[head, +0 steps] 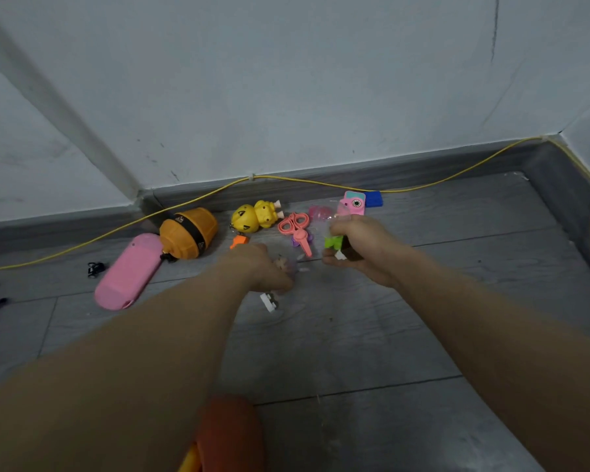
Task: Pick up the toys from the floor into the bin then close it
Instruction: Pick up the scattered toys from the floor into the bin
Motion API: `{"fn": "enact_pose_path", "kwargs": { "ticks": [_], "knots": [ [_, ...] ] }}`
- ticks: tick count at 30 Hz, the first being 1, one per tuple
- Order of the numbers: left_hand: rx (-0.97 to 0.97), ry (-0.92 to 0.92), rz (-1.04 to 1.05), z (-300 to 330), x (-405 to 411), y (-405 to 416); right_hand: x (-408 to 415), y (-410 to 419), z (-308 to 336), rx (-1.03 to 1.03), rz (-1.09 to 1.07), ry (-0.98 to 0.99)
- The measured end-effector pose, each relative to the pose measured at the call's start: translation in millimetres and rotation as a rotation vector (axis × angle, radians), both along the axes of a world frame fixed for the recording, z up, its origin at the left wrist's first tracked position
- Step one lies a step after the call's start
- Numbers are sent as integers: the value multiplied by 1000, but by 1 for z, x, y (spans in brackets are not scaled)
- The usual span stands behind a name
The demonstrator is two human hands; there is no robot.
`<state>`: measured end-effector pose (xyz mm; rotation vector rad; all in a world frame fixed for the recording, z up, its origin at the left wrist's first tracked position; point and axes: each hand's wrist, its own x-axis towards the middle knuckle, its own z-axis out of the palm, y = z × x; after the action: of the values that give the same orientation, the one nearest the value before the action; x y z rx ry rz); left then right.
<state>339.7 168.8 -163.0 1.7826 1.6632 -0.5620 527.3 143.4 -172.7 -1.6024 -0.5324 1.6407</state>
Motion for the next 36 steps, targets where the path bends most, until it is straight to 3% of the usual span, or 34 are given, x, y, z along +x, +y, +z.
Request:
{"fn": "enact_pose_path", "kwargs": {
  "ticks": [2,4,7,10,17,25,29,32,36],
  "knots": [
    [-27,-19,74,13,-15,7,-9,-1,2,11,14,147],
    [-79,-68,173,24,-35,13,-20,-2,3,-18,94,175],
    [-129,-142,289,34,-64,15,-31,-3,3,-116,165,132],
    [-118,-173,321,39,-83,12,-45,2,6,-165,100,158],
    [-54,-260,376,43,-99,-3,-73,9,3,-257,55,-88],
    [-55,-262,359,61,-119,-10,-69,-4,10,-208,4,-46],
    [7,-301,330,96,-121,-26,-76,-25,47,-148,159,-53],
    [-3,-387,308,134,-131,-49,-90,-47,99,12,314,-39],
    [-167,-471,198,189,-158,-84,-105,-72,172,181,685,-108]
  ]
}}
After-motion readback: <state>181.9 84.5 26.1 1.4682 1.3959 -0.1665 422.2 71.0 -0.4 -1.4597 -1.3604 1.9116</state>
